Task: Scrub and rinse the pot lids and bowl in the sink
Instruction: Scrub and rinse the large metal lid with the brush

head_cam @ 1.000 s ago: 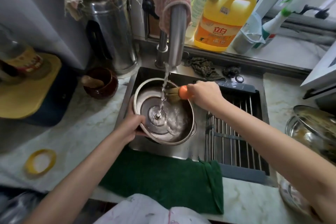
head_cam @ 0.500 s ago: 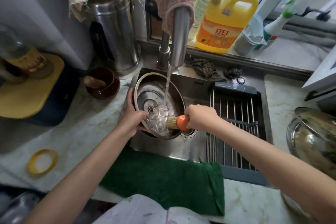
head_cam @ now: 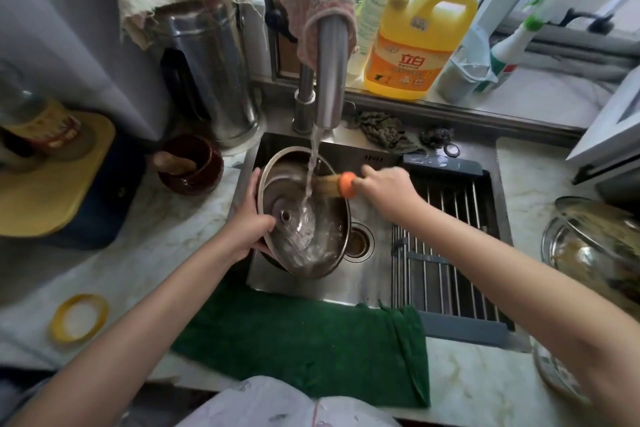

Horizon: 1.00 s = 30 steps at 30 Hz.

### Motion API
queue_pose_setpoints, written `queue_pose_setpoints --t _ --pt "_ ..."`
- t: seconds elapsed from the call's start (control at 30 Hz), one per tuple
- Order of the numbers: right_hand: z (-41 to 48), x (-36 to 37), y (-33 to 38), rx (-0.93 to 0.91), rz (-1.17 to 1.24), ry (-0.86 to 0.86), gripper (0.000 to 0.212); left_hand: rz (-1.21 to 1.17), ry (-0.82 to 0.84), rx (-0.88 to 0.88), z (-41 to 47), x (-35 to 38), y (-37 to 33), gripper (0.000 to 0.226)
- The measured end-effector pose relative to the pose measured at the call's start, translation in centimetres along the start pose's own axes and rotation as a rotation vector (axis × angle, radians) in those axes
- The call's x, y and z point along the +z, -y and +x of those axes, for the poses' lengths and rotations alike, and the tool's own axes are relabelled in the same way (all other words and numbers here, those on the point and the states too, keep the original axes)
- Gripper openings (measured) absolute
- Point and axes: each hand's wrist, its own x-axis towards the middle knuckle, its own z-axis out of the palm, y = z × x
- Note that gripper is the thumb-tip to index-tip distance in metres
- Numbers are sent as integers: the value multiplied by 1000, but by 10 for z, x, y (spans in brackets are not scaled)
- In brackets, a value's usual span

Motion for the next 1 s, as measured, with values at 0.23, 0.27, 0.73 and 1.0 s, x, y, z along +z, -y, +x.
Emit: queue_pose_setpoints --t 0.23,0.27,0.73,1.0 --pt "-28 -9 63 241 682 567 21 -4 -128 166 16 15 20 101" --pt "-30 -14 67 239 824 586 22 -18 -140 196 17 18 24 101" --pt "-18 18 20 520 489 153 27 -28 -137 196 15 1 24 106" --pt "-61 27 12 737 801 -360 25 -179 -107 118 9 -5 23 103"
